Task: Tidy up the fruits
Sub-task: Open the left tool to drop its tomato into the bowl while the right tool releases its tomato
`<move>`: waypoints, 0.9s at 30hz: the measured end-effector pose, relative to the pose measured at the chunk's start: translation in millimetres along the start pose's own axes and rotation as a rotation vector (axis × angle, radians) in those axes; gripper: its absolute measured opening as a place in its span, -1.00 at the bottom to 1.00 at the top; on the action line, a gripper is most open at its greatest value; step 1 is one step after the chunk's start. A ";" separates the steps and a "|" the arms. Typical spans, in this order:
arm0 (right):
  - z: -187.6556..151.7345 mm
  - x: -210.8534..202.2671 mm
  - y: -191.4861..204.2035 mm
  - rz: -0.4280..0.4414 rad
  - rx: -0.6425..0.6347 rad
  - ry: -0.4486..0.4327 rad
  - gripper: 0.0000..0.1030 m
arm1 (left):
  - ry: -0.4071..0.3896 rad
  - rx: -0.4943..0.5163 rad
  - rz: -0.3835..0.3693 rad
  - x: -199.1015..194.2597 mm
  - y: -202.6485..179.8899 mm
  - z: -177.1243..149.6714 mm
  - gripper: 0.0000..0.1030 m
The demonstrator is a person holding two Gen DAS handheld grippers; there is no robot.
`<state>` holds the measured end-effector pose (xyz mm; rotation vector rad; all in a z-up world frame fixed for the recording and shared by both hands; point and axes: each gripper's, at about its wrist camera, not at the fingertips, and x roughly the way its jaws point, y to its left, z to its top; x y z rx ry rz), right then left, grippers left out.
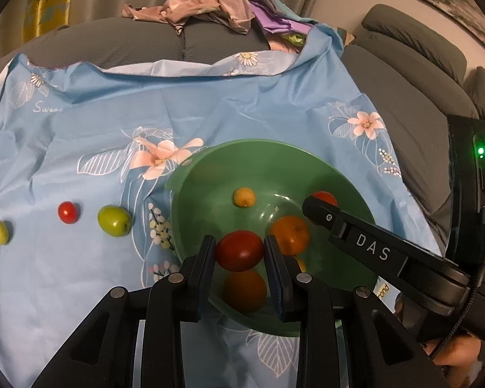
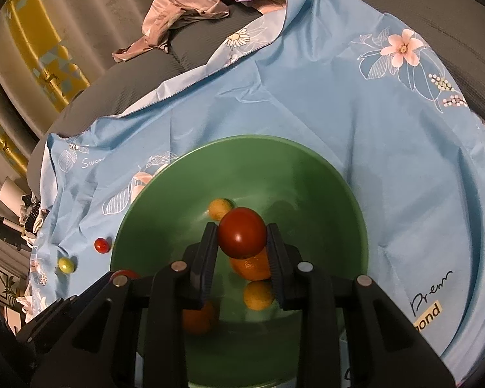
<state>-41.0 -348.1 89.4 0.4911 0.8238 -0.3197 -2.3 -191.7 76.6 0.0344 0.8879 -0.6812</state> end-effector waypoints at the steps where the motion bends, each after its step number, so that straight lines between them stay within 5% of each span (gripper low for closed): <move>1: 0.3 0.3 -0.1 0.000 0.001 0.001 -0.39 | 0.000 0.000 0.001 0.6 0.2 0.2 -0.41; 22: 0.0 1.3 2.7 0.002 0.000 0.004 -0.38 | -0.021 0.023 -0.017 -2.2 -3.2 -0.5 -0.41; 27: 0.9 -5.2 1.1 0.026 0.013 -0.021 -0.09 | -0.025 0.025 -0.013 -9.9 -1.8 2.2 -0.39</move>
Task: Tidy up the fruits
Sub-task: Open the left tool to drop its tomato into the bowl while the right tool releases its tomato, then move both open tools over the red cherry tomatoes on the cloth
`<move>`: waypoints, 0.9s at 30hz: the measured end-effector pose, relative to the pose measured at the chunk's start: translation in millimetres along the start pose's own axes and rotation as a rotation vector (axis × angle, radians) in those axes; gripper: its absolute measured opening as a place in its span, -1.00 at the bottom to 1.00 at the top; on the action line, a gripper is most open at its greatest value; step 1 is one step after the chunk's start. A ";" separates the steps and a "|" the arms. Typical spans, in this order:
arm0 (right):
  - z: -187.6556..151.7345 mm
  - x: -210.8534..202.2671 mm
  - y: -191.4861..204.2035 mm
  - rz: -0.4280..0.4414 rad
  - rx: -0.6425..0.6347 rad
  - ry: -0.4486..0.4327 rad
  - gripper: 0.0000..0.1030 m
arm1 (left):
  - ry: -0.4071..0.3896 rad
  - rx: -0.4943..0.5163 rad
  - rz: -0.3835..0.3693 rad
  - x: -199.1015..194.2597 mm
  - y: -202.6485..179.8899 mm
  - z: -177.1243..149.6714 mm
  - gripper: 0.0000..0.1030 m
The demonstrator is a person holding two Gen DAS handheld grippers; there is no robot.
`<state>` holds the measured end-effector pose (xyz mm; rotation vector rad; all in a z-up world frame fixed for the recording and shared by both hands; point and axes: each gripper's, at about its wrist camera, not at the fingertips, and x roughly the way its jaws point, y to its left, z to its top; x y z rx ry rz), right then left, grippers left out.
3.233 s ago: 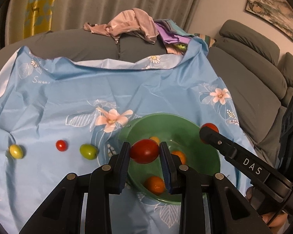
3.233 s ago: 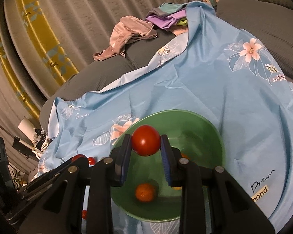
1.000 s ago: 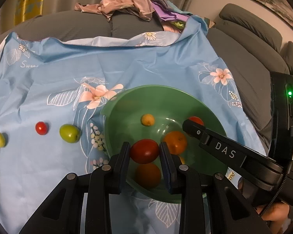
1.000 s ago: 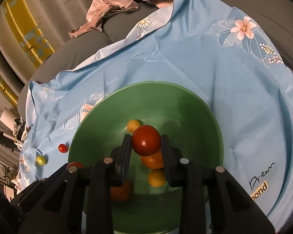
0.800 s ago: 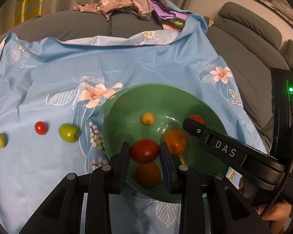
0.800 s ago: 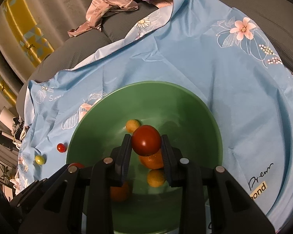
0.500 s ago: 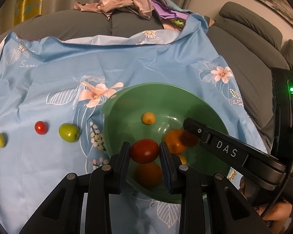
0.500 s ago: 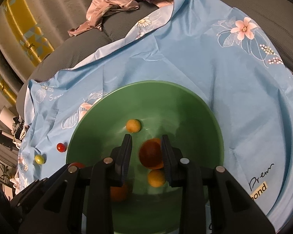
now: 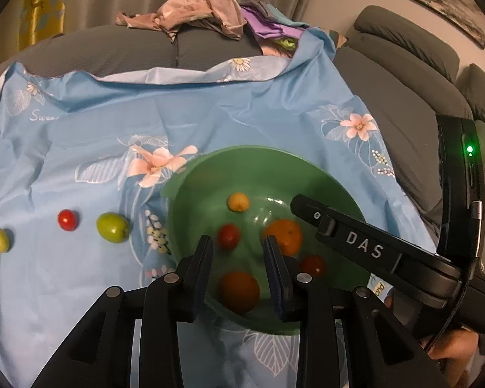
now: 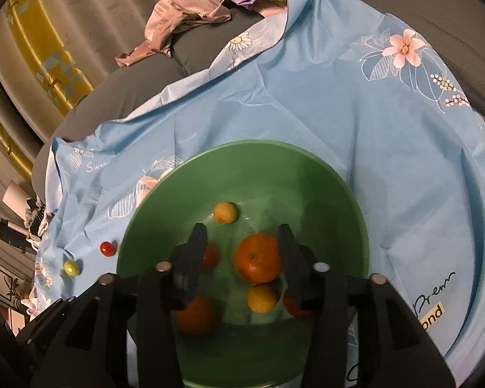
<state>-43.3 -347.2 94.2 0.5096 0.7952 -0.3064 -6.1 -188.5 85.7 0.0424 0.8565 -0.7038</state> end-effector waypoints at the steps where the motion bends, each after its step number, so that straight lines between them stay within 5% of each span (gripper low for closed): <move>1: 0.1 -1.5 0.4 0.004 0.000 -0.004 -0.09 | -0.003 0.002 0.006 -2.8 0.6 0.6 -0.31; 8: -0.2 -6.3 8.2 0.054 -0.005 -0.010 -0.05 | -0.046 -0.084 0.025 -36.6 23.3 1.7 -0.19; 16: -3.1 -13.3 30.1 0.125 -0.047 -0.012 0.00 | -0.108 -0.198 0.157 -89.5 67.4 -16.2 -0.19; 22: -10.4 -12.4 50.6 0.287 -0.063 0.034 0.01 | -0.113 -0.268 0.227 -111.8 98.2 -42.0 -0.19; 27: -22.1 -13.6 78.7 0.338 -0.130 0.060 0.01 | -0.081 -0.295 0.257 -118.6 113.2 -56.6 -0.19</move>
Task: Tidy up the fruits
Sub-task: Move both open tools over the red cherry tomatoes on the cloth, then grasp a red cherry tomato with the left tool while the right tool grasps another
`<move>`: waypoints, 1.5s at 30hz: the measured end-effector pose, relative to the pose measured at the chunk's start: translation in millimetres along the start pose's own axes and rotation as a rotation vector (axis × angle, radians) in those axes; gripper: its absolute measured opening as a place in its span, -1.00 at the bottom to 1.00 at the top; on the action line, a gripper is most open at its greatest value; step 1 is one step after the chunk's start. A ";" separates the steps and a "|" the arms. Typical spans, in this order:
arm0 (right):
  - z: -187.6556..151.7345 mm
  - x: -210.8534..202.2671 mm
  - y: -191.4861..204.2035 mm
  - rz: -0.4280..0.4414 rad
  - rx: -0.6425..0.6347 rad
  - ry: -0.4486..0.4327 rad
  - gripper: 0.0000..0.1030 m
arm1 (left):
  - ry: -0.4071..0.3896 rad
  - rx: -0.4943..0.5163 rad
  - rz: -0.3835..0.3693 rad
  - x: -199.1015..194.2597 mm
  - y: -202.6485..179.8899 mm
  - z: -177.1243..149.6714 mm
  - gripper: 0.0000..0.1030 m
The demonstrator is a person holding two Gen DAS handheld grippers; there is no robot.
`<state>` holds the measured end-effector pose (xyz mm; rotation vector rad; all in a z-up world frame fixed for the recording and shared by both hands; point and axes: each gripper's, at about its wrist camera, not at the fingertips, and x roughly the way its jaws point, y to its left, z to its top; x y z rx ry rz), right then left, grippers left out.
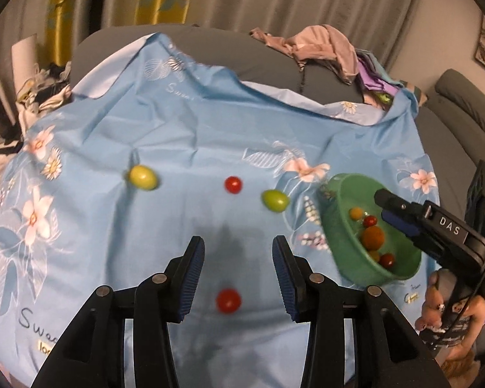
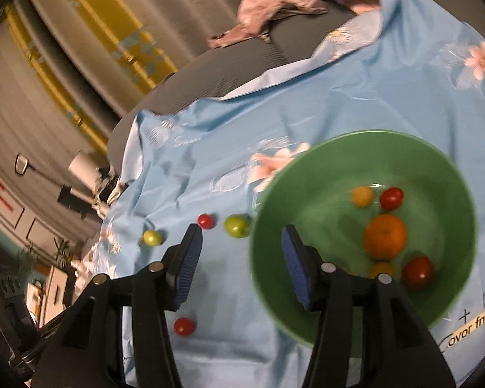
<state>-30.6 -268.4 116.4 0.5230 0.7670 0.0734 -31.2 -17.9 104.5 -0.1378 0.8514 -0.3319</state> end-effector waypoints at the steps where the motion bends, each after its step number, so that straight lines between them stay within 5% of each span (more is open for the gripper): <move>1: -0.5 1.5 3.8 0.002 -0.010 0.005 0.01 | 0.001 -0.006 0.004 -1.1 3.1 -1.0 -0.19; 8: -8.5 15.3 27.1 0.023 -0.071 0.047 0.01 | 0.050 -0.042 0.028 10.7 20.8 -14.4 -0.19; 20: -14.9 33.9 40.7 0.038 -0.113 0.108 0.01 | 0.229 -0.084 -0.052 51.7 18.6 -38.3 -0.19; 27: -17.2 38.7 43.2 0.030 -0.125 0.125 0.01 | 0.269 -0.039 0.005 68.8 10.2 -46.5 -0.19; 31: -17.9 41.5 43.5 0.027 -0.126 0.134 0.01 | 0.279 -0.042 0.036 77.7 11.8 -48.3 -0.19; 35: -18.5 46.6 46.4 0.026 -0.135 0.144 0.01 | 0.262 -0.049 0.065 84.8 12.8 -49.5 -0.46; 45: -9.9 78.0 60.5 -0.016 -0.176 0.185 -0.02 | 0.210 -0.149 0.127 77.4 40.0 -25.6 -0.47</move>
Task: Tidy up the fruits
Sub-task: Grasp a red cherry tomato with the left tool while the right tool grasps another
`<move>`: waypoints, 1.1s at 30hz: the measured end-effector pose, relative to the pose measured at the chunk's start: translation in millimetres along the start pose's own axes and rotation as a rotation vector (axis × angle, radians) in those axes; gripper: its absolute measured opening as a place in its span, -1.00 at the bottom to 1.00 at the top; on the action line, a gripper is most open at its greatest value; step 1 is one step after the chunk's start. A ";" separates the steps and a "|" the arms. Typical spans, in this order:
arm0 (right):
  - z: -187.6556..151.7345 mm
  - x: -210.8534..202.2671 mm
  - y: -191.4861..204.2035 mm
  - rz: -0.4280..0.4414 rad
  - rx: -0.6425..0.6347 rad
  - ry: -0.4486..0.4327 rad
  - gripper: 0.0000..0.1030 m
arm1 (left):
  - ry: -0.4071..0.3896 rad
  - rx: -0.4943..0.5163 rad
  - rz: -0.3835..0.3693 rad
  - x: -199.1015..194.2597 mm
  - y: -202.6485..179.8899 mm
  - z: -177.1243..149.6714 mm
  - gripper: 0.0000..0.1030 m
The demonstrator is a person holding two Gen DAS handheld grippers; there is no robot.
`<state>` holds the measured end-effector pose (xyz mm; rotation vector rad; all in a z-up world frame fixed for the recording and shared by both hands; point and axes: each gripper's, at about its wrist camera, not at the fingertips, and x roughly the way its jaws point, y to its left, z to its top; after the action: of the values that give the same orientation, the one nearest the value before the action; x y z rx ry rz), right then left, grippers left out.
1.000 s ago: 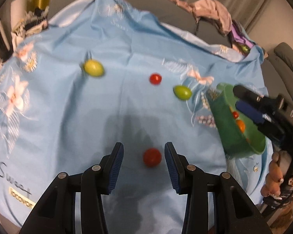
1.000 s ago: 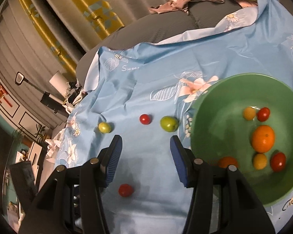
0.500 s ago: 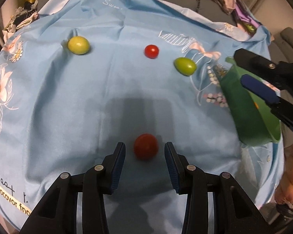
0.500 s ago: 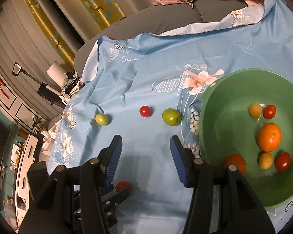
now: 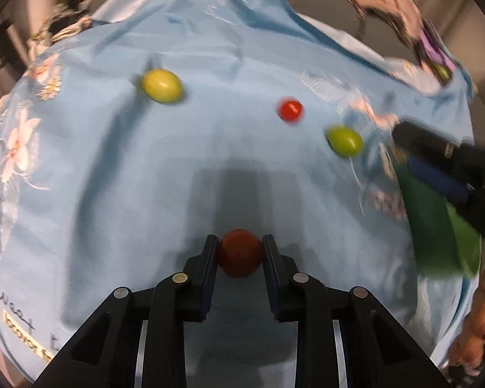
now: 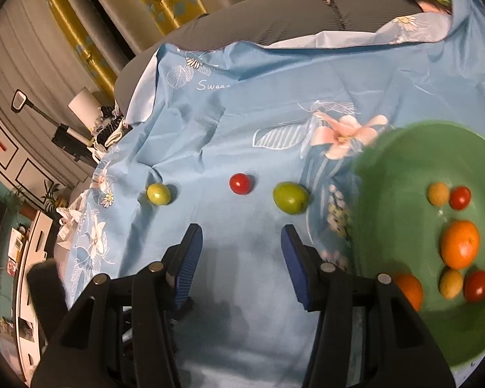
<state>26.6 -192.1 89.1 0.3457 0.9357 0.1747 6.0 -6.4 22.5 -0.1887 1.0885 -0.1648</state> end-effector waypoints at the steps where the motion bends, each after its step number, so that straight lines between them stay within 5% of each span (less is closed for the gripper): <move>1: 3.5 3.6 1.6 0.001 -0.006 0.006 -0.02 | -0.011 -0.022 0.005 -2.7 4.5 5.6 -0.47; 8: 36.0 65.2 19.9 -0.062 -0.048 0.091 -0.20 | -0.144 -0.105 0.057 -28.0 20.3 38.7 -0.47; 16: 49.8 128.6 29.1 -0.211 -0.129 0.145 -0.26 | -0.183 -0.109 0.074 -29.0 18.6 50.2 -0.47; 19: 50.7 141.4 25.6 -0.234 -0.149 0.168 -0.48 | -0.190 -0.105 0.064 -31.1 19.1 51.7 -0.47; 26: 47.5 123.8 21.4 -0.178 -0.117 0.147 -0.48 | -0.222 -0.077 0.066 -37.9 12.5 51.9 -0.47; 33: 35.9 58.0 25.3 -0.082 -0.059 0.047 -0.48 | -0.252 -0.032 0.056 -48.7 2.2 45.7 -0.47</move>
<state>89.7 -159.2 74.0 0.2496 0.9873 0.1358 24.7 10.0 84.6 -0.2023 0.8453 -0.0711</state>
